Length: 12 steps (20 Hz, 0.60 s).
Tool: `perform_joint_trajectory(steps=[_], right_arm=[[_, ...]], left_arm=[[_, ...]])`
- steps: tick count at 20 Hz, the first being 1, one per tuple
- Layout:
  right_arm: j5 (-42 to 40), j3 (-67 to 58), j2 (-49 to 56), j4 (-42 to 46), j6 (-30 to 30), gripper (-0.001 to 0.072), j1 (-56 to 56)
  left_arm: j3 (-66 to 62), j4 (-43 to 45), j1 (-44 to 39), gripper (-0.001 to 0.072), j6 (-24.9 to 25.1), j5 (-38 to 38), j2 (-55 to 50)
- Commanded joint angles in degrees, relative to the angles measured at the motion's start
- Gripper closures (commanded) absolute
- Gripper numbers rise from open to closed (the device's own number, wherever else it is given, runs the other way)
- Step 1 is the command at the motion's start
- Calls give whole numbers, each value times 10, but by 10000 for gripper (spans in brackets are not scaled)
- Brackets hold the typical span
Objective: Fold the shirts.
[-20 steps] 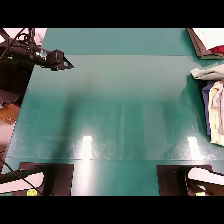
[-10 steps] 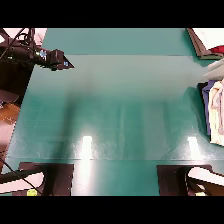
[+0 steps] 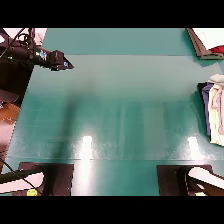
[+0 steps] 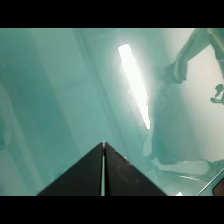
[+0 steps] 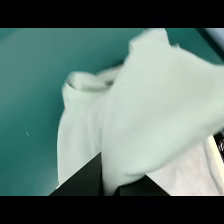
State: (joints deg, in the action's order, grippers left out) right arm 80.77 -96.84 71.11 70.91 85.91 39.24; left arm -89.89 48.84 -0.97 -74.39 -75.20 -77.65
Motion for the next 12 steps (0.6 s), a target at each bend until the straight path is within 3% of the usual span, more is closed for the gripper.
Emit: perform_joint_trajectory(steps=[1,3,5,8,9,10,11,12], right_arm=[[69,50,-25,111,30,692,2],[73,106,-53,176,33,655,2],[73,160,-80,220,42,453,2],[74,225,-109,293,43,435,2],[76,242,-116,316,47,322,2],[77,255,-123,330,56,131,2],[78,261,-126,319,66,47,2],[78,259,-128,294,69,48,-3]], left_arm=[[0,0,0,684,14,-19,0],[0,0,0,683,14,-23,0],[0,0,0,684,14,-23,0],[0,0,0,683,14,-24,0],[0,0,0,684,14,-24,0],[0,0,0,683,14,-24,0],[0,0,0,683,14,-24,0],[0,0,0,683,14,-23,0]])
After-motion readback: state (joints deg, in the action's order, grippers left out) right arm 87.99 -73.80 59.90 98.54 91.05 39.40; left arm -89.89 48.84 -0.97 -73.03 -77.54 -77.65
